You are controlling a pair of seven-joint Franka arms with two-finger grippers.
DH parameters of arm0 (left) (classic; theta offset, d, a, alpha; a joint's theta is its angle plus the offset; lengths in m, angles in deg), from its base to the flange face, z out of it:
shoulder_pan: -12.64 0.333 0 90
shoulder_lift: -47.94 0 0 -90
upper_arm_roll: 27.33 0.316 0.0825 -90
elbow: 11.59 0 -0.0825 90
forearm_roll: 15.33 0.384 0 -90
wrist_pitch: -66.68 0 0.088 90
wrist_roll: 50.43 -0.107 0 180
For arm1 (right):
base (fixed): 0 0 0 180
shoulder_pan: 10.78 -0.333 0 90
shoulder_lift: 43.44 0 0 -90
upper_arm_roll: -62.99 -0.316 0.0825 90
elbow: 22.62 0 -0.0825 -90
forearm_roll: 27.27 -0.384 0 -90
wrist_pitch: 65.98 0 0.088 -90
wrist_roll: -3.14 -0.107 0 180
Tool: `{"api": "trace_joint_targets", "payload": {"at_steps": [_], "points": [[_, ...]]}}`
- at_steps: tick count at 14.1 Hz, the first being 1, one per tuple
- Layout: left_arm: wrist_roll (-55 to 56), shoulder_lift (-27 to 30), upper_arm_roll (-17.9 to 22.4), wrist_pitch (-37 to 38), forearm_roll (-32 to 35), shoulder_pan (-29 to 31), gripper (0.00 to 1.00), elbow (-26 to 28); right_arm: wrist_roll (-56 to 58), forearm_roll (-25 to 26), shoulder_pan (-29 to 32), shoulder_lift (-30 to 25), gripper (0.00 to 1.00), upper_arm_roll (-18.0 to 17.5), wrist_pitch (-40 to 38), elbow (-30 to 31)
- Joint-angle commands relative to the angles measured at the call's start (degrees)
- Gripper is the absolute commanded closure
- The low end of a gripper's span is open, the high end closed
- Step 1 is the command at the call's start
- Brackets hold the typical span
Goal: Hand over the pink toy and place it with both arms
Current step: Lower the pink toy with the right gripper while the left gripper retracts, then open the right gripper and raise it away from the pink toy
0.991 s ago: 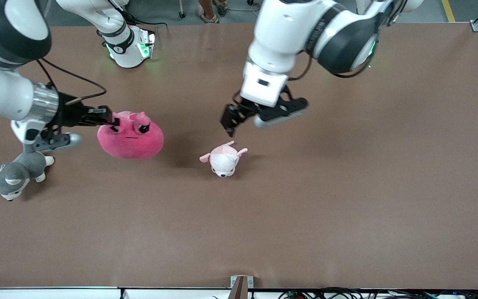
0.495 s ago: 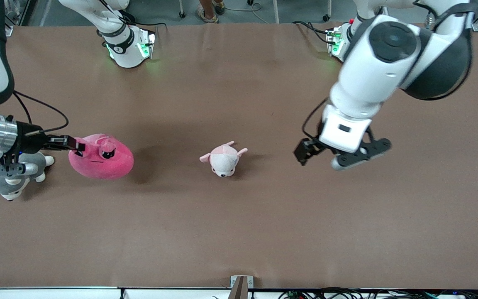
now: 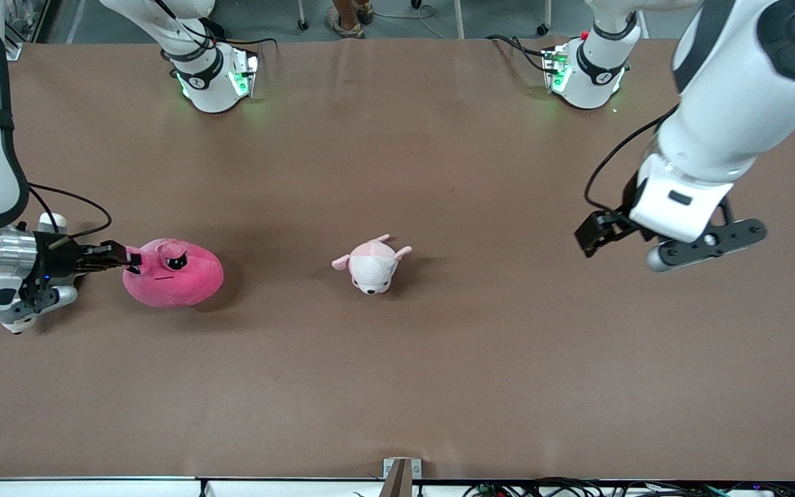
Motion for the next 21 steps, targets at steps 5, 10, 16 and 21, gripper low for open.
{"api": "trace_joint_targets", "payload": {"at_steps": [5, 10, 16, 21], "points": [[-20.9, 9.7, 5.0, 7.6, -0.2, 2.3, 0.00, 1.4, 4.7, -3.4, 2.4, 3.4, 0.99, -1.1, -0.6, -1.3], [-27.1, 18.6, 12.9, 10.5, -5.7, 1.8, 0.00, 10.2, 6.2, -4.2, 2.7, 5.0, 0.99, -1.1, -0.6, -1.3], [-28.0, 25.1, 15.3, 6.3, -8.5, 1.1, 0.00, 21.8, 6.6, -5.0, 2.7, 6.8, 0.99, -1.1, -0.7, -0.9], [-28.8, 24.7, 15.2, 6.3, -8.9, 0.8, 0.00, 23.1, 6.3, -5.3, 2.2, 8.0, 0.00, -1.1, -0.5, -1.3]]}}
